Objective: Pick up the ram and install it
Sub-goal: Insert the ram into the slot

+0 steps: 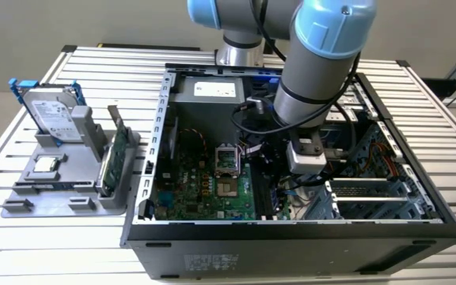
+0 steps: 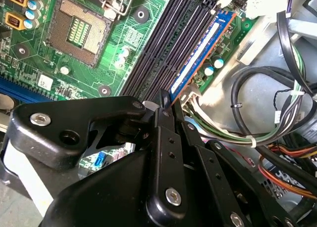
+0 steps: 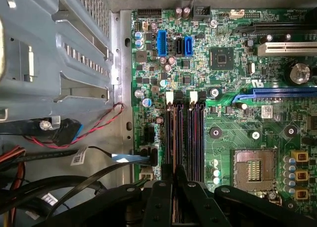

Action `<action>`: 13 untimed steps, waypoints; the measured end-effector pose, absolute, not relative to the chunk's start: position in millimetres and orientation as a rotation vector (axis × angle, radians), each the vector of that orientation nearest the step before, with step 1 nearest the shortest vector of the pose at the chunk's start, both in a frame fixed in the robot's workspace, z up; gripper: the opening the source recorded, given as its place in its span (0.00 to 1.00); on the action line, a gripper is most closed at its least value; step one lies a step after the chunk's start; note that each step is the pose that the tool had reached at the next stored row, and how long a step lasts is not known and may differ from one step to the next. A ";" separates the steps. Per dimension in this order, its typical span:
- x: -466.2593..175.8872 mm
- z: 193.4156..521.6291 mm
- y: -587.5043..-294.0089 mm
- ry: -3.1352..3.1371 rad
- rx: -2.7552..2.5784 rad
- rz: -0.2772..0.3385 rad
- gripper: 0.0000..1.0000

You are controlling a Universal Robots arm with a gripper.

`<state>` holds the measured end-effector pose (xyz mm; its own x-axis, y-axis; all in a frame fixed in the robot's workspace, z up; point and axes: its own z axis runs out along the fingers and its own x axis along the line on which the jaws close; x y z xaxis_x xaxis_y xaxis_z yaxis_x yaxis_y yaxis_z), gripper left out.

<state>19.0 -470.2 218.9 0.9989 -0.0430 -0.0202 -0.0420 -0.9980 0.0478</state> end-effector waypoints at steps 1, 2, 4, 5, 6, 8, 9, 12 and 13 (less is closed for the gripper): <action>19.0 218.6 -470.3 -0.066 3.093 -0.033 0.00; 18.9 218.5 -470.3 -0.066 3.093 -0.033 0.00; 18.9 218.0 -470.2 -0.066 3.093 -0.033 0.00; 18.9 217.6 -470.2 -0.066 3.093 -0.033 0.00; 18.9 217.3 -470.2 -0.066 3.093 -0.033 0.00; 18.9 216.6 -470.2 -0.066 3.093 -0.033 0.00; 18.9 216.2 -470.3 -0.066 3.093 -0.033 0.00; 18.9 215.1 -470.3 -0.066 3.093 -0.033 0.00; 18.9 214.9 -470.3 -0.066 3.093 -0.033 0.00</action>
<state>18.9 -470.3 214.9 0.9989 -0.0431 -0.0204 -0.0421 -0.9980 0.0481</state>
